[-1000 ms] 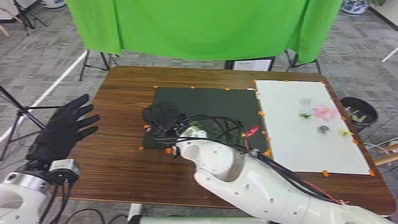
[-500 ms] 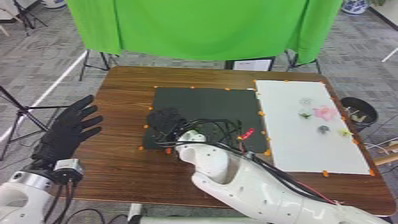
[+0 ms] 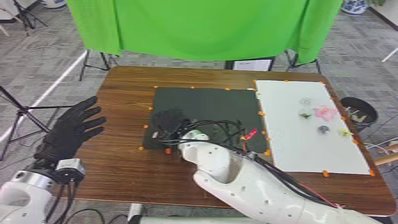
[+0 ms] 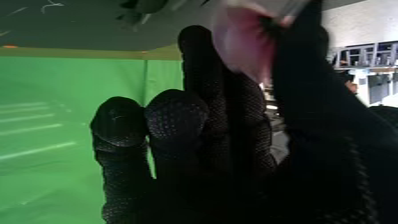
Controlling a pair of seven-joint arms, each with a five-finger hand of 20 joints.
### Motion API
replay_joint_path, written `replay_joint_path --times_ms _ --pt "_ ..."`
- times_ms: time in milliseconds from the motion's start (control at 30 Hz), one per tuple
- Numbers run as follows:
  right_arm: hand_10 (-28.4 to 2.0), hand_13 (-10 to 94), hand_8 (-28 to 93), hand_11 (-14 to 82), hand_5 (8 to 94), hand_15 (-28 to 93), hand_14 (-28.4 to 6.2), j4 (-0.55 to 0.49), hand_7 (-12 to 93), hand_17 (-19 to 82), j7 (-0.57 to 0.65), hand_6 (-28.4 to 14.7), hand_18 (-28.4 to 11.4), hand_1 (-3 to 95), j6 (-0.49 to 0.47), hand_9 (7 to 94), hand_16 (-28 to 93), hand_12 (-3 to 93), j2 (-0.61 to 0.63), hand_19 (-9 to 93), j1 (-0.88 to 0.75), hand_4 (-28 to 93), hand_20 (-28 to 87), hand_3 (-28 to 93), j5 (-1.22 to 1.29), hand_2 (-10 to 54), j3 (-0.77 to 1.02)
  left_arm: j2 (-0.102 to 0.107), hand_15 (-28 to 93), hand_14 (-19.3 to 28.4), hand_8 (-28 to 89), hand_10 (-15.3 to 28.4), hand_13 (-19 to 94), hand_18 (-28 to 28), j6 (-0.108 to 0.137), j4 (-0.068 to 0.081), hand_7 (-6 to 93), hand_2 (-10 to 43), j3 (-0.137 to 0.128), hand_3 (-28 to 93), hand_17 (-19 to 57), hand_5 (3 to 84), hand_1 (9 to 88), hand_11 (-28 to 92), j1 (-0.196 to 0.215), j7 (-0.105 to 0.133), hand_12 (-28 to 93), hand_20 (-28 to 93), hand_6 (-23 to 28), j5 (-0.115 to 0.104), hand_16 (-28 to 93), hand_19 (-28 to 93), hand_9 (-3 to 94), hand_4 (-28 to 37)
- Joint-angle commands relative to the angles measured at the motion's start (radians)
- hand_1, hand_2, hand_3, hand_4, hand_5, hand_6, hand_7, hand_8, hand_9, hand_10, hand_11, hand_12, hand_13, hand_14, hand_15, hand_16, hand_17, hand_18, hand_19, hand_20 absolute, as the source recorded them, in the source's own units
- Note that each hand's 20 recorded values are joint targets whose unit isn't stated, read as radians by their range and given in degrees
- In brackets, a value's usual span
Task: Arrange flowers
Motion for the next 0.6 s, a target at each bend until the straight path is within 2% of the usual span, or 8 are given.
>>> replay_joint_path --times_ms 33,300,433,533,567,600 --pt "-10.5 67 -17 34.4 51.0 83 -6.8 -0.025 45 34 0.001 -0.8 -20.5 24.5 -0.029 60.0 31 26.7 -0.007 93 0.002 -28 58 85 0.005 -9.5 0.024 -0.001 40 16.6 -9 12.6 13 22.3 -0.01 0.005 21.1 -2.8 -0.003 66 -10.5 23.3 27.6 23 0.008 -0.009 18 9 2.8 0.001 -4 44 17.7 -21.3" --pt "-10.9 64 -17 33.3 48.6 84 -7.7 -0.078 40 33 0.001 -2.3 -20.8 21.3 -0.097 56.3 30 25.6 -0.002 93 -0.018 -28 57 82 0.054 -9.5 0.065 -0.013 40 16.8 -12 13.3 16 22.5 -0.012 0.004 23.2 -2.4 -0.005 68 -10.0 24.4 28.0 23 0.016 -0.01 17 10 2.9 0.003 -2 43 20.1 -25.1" --pt "-11.5 63 -16 33.0 47.5 84 -7.8 -0.125 38 32 -0.002 -3.1 -20.9 20.2 -0.133 54.7 29 25.4 0.007 93 -0.026 -28 57 82 0.071 -9.5 0.088 -0.02 40 16.9 -13 13.4 17 22.5 -0.01 0.0 23.5 -2.3 -0.015 69 -9.8 24.7 27.8 24 0.031 -0.009 17 11 2.9 0.003 -2 43 20.7 -26.0" --pt "-11.7 63 -15 32.6 46.0 83 -8.2 -0.163 37 32 -0.014 -3.8 -21.0 19.3 -0.199 53.3 29 25.3 0.015 92 -0.031 -28 57 81 0.068 -9.5 0.114 -0.026 40 17.1 -13 13.6 17 22.6 -0.008 -0.003 23.8 -2.2 -0.022 69 -9.8 25.1 27.9 24 0.04 -0.007 17 11 3.0 0.004 -2 43 21.0 -26.7" --pt "-12.0 62 -15 32.2 45.1 83 -8.4 -0.177 36 32 -0.022 -4.1 -21.1 19.1 -0.216 52.5 29 25.1 0.016 92 -0.041 -28 57 81 0.066 -9.5 0.13 -0.032 40 17.1 -14 13.8 17 22.6 -0.006 -0.01 23.9 -2.3 -0.029 70 -9.8 25.3 27.5 24 0.054 -0.006 17 11 3.0 0.005 -1 43 21.3 -27.1" --pt "-12.4 62 -15 31.6 44.1 83 -8.5 -0.19 35 31 -0.018 -4.6 -21.3 18.8 -0.219 51.4 29 25.0 0.025 92 -0.039 -28 57 81 0.074 -9.5 0.136 -0.033 40 17.2 -14 13.9 18 22.7 -0.004 -0.01 24.2 -2.3 -0.03 70 -9.8 25.4 27.3 24 0.055 -0.003 17 11 3.0 0.005 -1 43 21.6 -27.4"
